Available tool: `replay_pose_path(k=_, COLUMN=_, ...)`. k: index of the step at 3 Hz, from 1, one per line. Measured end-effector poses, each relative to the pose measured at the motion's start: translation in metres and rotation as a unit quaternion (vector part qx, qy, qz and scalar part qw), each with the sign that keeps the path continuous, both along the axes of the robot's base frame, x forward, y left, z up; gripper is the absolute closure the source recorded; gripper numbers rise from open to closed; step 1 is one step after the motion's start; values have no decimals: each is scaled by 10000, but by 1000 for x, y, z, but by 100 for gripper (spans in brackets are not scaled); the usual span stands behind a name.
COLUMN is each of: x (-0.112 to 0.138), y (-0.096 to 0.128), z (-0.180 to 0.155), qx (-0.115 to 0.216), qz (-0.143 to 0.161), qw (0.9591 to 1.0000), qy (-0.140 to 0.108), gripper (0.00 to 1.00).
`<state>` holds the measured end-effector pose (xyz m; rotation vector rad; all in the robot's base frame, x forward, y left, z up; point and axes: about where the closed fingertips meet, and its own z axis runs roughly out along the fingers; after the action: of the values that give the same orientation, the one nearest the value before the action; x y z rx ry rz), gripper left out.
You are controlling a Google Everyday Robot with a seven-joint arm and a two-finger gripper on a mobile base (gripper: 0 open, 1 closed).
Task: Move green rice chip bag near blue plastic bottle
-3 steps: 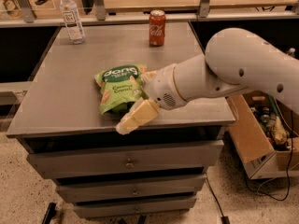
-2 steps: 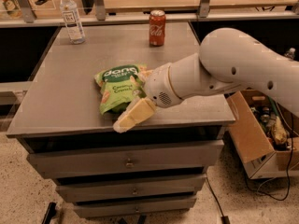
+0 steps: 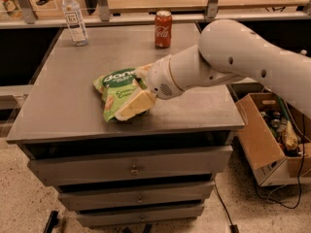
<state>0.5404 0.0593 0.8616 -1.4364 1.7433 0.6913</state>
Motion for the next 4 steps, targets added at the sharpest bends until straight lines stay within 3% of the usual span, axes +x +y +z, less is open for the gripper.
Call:
replay_pose_path(k=3, x=6, y=7, z=19, qx=40, qz=348, qw=9988, qy=-339, gripper=88)
replay_pose_path(k=4, x=5, y=7, z=24, qx=69, qz=359, qw=9985, qy=-404, gripper=100)
